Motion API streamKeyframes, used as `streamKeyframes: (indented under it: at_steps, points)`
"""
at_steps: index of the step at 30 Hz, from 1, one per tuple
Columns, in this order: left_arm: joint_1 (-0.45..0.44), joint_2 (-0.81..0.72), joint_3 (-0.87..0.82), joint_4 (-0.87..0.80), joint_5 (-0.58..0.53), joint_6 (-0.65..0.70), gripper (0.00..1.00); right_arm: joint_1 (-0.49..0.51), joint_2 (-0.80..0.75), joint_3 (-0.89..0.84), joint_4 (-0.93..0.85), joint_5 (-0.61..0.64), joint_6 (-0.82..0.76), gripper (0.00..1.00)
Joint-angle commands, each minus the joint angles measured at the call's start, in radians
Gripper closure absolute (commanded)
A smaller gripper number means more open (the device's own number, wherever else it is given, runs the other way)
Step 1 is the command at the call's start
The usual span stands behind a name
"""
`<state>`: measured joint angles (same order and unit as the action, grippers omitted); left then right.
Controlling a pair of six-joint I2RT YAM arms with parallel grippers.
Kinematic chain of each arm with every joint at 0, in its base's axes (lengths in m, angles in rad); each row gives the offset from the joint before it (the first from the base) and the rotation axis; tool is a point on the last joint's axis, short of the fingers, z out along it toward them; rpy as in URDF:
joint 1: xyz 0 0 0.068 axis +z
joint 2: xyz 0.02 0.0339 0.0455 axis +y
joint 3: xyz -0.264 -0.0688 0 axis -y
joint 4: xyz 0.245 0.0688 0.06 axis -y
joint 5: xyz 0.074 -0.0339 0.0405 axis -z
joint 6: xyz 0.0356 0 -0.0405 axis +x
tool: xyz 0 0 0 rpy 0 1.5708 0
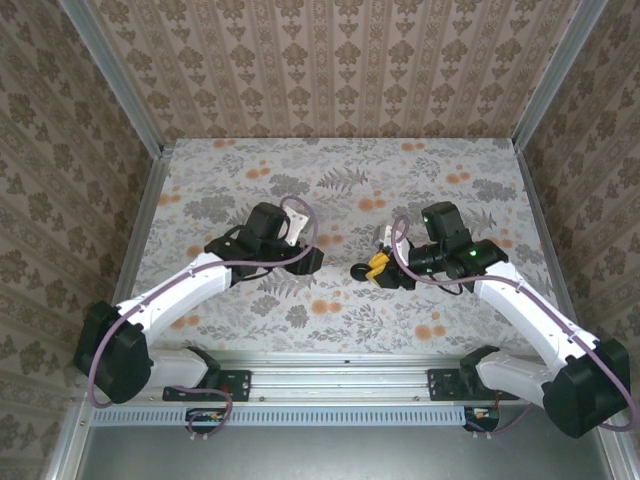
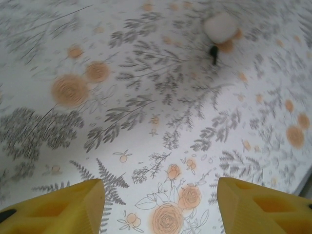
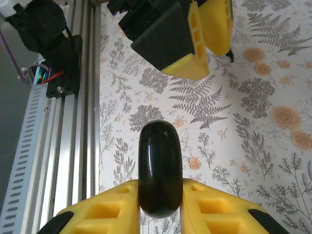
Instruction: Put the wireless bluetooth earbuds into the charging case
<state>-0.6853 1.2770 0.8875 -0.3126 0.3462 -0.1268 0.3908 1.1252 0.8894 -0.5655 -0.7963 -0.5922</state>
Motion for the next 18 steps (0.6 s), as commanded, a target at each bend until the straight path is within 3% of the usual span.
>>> streamKeyframes:
  at_steps: [1, 9, 18]
  points:
    - [0.000, -0.067, -0.050, 0.048, 0.166, 0.283, 0.38, -0.004, 0.018, 0.052, -0.103, -0.005, -0.109, 0.76]
    - [-0.020, -0.228, -0.199, 0.194, 0.361, 0.627, 0.39, -0.002, 0.053, 0.110, -0.138, -0.010, -0.166, 0.78]
    - [-0.069, -0.178, -0.109, 0.121, 0.441, 0.790, 0.42, 0.064, 0.079, 0.127, -0.105, -0.053, -0.183, 0.79]
